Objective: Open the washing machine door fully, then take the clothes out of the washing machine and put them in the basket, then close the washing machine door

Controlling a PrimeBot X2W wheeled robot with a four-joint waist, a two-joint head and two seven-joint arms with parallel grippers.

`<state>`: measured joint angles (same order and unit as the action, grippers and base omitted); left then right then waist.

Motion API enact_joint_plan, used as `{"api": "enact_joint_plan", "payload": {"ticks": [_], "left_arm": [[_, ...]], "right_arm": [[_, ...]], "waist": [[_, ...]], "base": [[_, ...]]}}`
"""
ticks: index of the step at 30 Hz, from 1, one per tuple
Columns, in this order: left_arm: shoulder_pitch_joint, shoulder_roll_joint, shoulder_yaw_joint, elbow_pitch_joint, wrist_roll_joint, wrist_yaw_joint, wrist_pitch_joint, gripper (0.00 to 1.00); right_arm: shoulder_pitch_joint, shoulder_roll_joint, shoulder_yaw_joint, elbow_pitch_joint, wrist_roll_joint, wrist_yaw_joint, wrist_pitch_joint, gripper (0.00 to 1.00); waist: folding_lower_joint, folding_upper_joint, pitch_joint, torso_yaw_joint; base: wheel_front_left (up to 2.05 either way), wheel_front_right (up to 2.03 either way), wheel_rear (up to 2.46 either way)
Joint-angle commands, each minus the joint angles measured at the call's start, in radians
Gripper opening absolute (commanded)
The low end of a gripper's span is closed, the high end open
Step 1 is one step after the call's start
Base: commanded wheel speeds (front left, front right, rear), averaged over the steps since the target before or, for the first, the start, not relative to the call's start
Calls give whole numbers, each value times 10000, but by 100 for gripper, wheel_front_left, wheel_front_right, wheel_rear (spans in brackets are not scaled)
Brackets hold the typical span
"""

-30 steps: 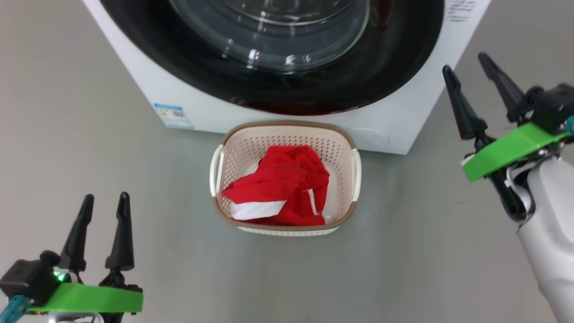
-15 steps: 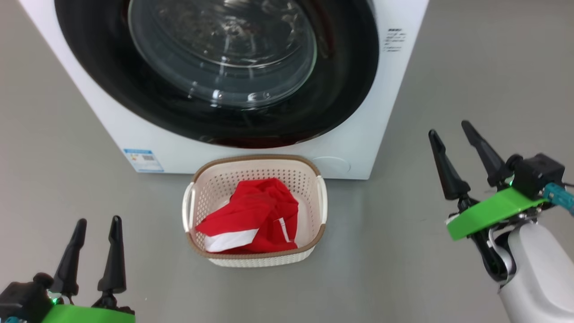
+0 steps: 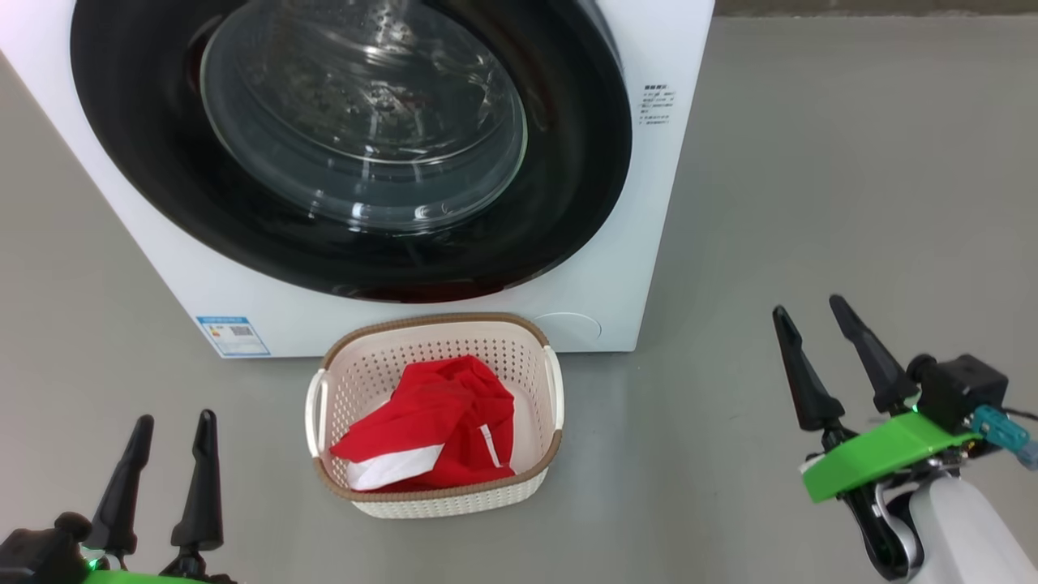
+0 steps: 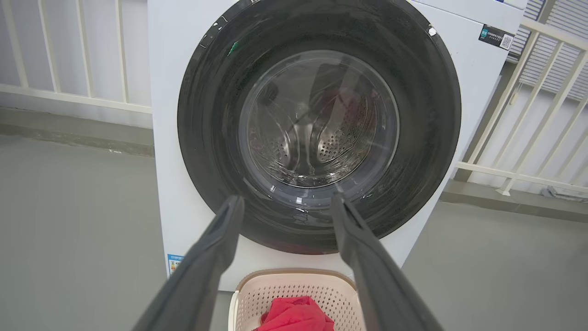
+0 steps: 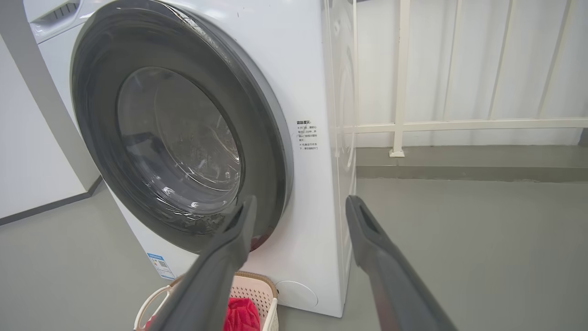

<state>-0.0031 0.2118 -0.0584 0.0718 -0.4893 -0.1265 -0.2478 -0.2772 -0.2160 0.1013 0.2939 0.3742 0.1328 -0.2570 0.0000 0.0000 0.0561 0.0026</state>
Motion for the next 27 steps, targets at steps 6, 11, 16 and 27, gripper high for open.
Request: {"api": "enact_joint_plan", "payload": {"ticks": [6,11,16,27], "left_arm": [[-2,260,343,-335,-71,117,-45,100],[7,275,320,-342,-108,145,-24,100],[-21,296,280,-329,-115,161,-25,100],[-25,314,188,-269,-140,201,-32,100]], "right_arm": [[375,91,-90,-352,18,-21,-48,100],[445,207,-110,-392,-30,-21,-48,100],[413,207,-100,-399,-65,-21,-48,100],[468,213,-106,-357,-69,-21,-48,100]], "waist": [[0,0,-153,-34],[0,0,-129,-42],[0,0,-129,-44],[0,0,-207,-27]], "base": [[0,0,0],[0,0,0],[0,0,0],[0,0,0]]}}
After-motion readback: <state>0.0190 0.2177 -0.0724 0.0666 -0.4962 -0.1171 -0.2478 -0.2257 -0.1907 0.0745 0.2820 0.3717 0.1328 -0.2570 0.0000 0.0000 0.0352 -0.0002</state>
